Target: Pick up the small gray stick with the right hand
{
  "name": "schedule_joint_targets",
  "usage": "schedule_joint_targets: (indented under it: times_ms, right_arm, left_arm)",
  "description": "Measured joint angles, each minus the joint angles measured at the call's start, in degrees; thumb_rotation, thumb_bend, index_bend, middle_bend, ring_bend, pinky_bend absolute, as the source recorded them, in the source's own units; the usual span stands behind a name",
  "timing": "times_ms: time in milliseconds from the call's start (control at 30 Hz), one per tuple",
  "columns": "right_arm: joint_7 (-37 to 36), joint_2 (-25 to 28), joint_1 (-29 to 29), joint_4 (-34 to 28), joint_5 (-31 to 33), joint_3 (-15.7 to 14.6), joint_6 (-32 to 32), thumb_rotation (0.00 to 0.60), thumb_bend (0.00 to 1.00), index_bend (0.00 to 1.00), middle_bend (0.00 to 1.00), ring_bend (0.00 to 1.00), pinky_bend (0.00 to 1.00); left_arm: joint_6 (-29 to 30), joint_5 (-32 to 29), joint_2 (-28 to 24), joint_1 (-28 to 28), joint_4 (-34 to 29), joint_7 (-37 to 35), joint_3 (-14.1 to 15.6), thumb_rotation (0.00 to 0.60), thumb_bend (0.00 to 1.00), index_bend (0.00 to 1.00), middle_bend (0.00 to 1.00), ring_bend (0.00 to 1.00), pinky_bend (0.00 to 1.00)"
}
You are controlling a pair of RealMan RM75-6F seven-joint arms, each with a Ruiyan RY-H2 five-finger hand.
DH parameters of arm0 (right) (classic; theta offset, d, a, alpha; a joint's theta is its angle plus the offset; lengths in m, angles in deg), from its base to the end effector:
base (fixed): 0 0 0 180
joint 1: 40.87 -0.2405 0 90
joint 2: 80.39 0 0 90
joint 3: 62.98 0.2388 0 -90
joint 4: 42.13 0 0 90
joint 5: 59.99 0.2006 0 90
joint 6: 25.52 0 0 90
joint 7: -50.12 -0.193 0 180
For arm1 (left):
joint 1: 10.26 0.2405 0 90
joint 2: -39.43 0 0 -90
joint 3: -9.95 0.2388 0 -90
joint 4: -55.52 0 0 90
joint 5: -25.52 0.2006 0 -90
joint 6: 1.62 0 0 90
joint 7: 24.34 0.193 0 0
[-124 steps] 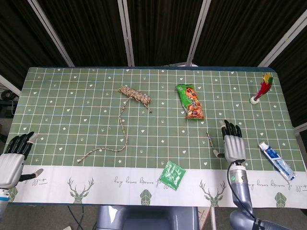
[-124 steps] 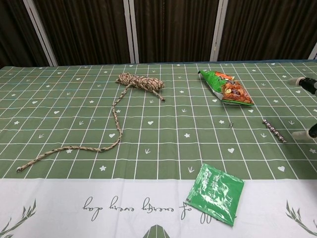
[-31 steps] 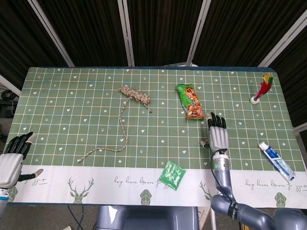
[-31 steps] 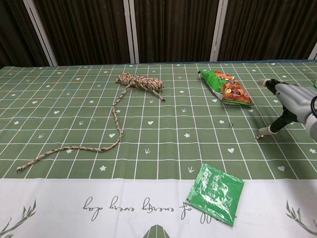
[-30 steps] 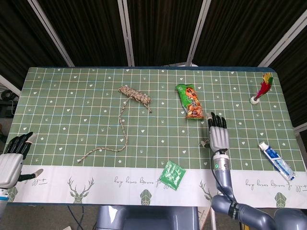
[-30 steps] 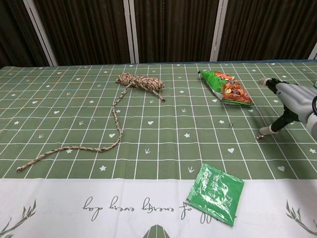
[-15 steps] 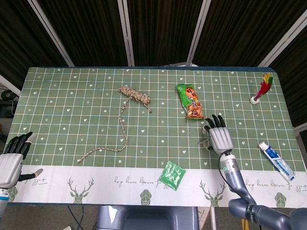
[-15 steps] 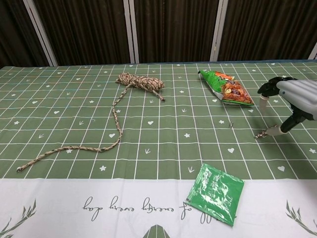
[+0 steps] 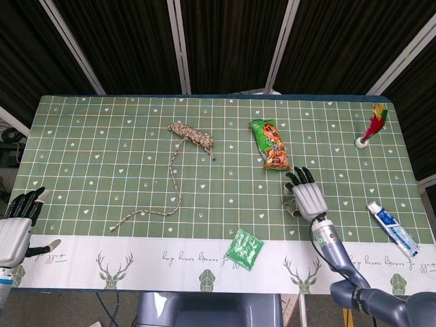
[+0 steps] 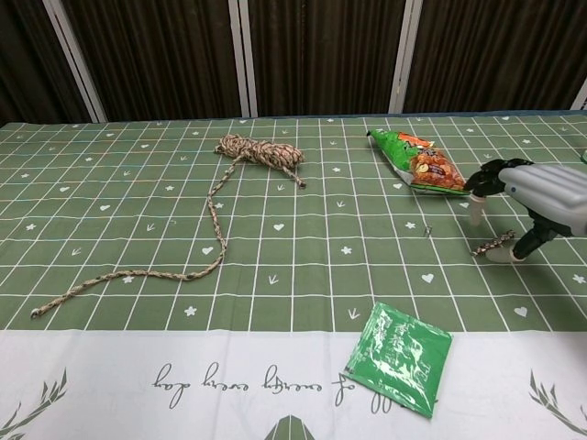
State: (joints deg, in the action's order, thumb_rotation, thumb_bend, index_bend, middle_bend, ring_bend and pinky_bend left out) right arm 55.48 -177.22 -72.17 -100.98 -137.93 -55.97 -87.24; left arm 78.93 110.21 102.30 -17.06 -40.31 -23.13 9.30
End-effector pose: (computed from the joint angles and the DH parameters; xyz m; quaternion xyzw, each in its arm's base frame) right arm -0.2349 -0.3689 -0.0175 0.7059 -0.3555 0.3533 0.5006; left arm -0.2874 0.2278 0.1413 -0.6147 -0.4208 -0.3645 0.5588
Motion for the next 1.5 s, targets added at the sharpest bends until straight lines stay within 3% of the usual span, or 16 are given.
schedule_joint_targets:
  times_ms: [567, 1500]
  right_arm:
    - [-0.50, -0.77, -0.16, 2.52, -1.17, -0.84, 0.84, 0.600, 0.23, 0.45, 0.16, 0.00, 0.00]
    - [-0.93, -2.96, -0.29, 5.24, -0.68, -0.66, 2.54, 0.600, 0.25, 0.50, 0.16, 0.00, 0.00]
  left_arm:
    - [0.10, -0.27, 0.15, 0.08, -0.08, 0.09, -0.17, 0.600, 0.08, 0.00, 0.00, 0.00, 0.00]
    - [-0.27, -0.93, 0.08, 0.04, -0.45, -0.09, -0.37, 0.600, 0.08, 0.00, 0.00, 0.00, 0.00]
